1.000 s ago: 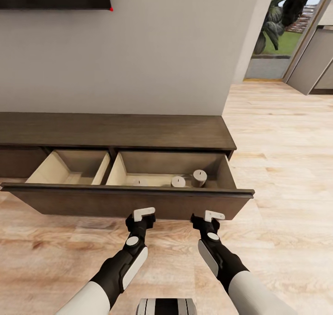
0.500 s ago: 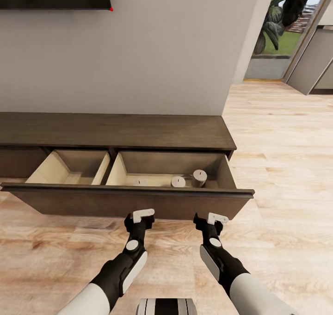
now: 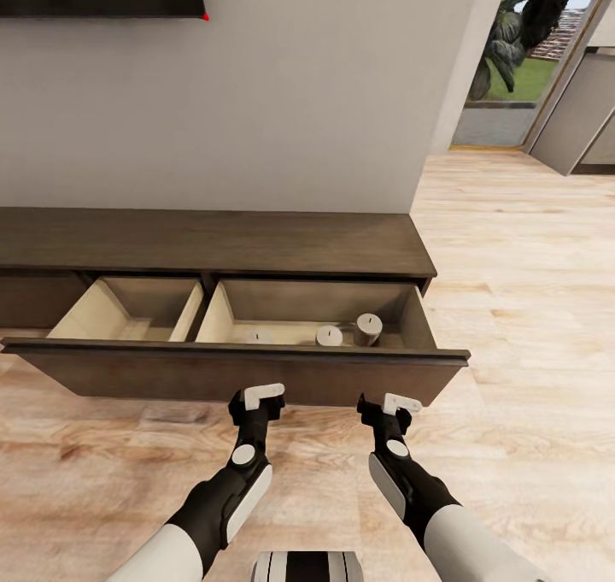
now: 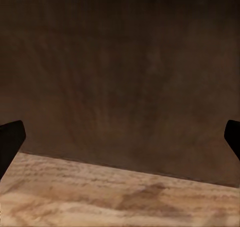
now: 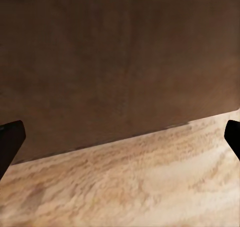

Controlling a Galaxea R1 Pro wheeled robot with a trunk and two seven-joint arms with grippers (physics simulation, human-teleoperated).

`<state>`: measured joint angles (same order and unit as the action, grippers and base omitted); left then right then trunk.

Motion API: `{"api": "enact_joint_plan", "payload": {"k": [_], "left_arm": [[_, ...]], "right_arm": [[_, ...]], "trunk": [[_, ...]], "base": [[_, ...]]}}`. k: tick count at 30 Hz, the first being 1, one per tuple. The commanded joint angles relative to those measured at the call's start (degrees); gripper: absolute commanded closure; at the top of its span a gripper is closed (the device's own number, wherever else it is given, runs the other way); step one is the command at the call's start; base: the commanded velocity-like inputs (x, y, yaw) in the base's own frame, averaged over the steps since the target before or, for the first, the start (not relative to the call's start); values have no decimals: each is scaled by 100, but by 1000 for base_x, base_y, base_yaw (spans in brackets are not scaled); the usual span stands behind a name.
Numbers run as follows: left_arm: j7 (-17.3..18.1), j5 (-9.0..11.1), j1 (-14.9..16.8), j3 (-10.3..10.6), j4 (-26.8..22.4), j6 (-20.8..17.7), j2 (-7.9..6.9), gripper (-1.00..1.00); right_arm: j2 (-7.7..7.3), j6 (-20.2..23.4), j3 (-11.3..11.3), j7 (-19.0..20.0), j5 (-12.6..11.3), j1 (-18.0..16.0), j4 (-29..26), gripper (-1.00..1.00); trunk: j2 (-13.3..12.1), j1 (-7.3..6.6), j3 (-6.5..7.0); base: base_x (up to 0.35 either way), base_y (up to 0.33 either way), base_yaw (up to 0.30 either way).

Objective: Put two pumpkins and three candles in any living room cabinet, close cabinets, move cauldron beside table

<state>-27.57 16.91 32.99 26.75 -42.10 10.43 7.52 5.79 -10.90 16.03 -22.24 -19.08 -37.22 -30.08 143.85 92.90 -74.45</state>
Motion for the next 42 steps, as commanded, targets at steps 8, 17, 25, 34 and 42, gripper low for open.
{"api": "enact_joint_plan", "payload": {"k": [8,17,25,34,42], "left_arm": [[-30,56,6,37,9,39,-22,-100],[-30,53,6,38,9,37,-23,-100],[-21,50,6,41,9,37,-23,-100],[-15,50,6,41,9,29,-23,-100],[-12,50,6,41,9,20,-23,-100]], "right_arm": [[-2,-41,41,-35,-61,-5,9,-100],[-1,-41,41,-35,-66,-5,9,-100],[1,-41,41,-35,-69,-5,5,-100],[-2,-38,33,-35,-70,-5,3,-100],[1,-37,32,-35,-70,-5,2,-100]], "trunk": [[2,-1,-4],[2,-1,-4],[2,-1,-4],[2,-1,-4],[2,-1,-4]], "base": [[46,24,0],[103,26,0],[121,3,0],[134,0,0],[172,0,0]]}}
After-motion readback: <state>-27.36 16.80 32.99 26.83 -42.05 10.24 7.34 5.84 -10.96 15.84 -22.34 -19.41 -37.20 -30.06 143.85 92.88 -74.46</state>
